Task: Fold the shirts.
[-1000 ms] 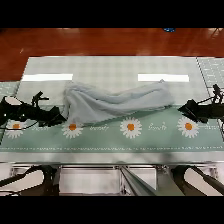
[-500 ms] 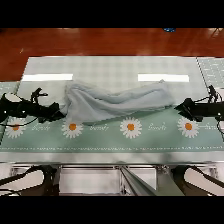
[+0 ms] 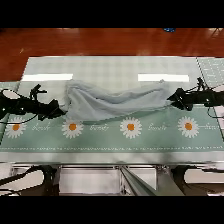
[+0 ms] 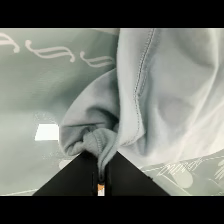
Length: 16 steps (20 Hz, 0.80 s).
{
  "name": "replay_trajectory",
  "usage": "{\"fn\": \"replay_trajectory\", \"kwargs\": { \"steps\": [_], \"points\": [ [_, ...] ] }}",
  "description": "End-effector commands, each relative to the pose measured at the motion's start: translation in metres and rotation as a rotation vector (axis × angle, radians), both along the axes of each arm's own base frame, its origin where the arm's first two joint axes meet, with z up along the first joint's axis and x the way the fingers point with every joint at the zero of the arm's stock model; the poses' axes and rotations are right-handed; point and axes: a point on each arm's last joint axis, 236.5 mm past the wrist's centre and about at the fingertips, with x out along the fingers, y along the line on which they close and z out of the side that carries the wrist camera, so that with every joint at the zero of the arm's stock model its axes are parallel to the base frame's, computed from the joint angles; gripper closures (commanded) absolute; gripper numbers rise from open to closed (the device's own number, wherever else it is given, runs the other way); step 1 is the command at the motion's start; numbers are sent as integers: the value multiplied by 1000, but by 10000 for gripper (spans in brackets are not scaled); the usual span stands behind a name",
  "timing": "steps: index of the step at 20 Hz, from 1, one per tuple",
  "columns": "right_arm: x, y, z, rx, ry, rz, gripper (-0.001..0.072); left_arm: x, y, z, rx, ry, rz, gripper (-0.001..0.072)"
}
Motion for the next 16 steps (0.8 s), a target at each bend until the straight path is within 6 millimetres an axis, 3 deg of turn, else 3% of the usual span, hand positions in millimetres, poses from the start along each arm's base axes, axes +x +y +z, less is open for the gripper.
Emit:
{"fn": "replay_trajectory", "kwargs": {
  "steps": [1, 2, 3, 4, 5, 7, 9, 10, 12, 14, 16],
  "points": [
    [21, 16, -13, 7, 24, 25, 371, 1, 0, 0, 0, -1, 0, 686],
    [26, 19, -13, 6, 19, 34, 458, 1, 0, 0, 1, -2, 0, 686],
    [32, 20, -9, 2, 4, 42, 606, 1, 0, 1, 1, -3, 0, 686],
    [39, 19, 0, -1, -20, 51, 687, 4, 1, 3, 2, -11, 2, 686],
    [48, 19, 16, -8, -57, 75, 687, 13, 3, 12, -4, -36, 12, 686],
    [71, 10, 66, -61, -165, 121, 688, 48, 8, 50, -43, -149, 67, 686],
    [96, 1, 142, -140, -326, 155, 688, 97, 15, 123, -118, -344, 149, 686],
    [106, -2, 188, -181, -421, 167, 688, 119, 19, 173, -159, -470, 177, 686],
    [110, -2, 276, -253, -593, 190, 688, 145, 27, 276, -203, -714, 204, 686],
    [95, 3, 362, -328, -764, 204, 688, 143, 32, 371, -168, -935, 178, 686],
    [61, 7, 437, -431, -914, 198, 688, 121, 30, 448, -108, -1118, 142, 686]
  ]
}}
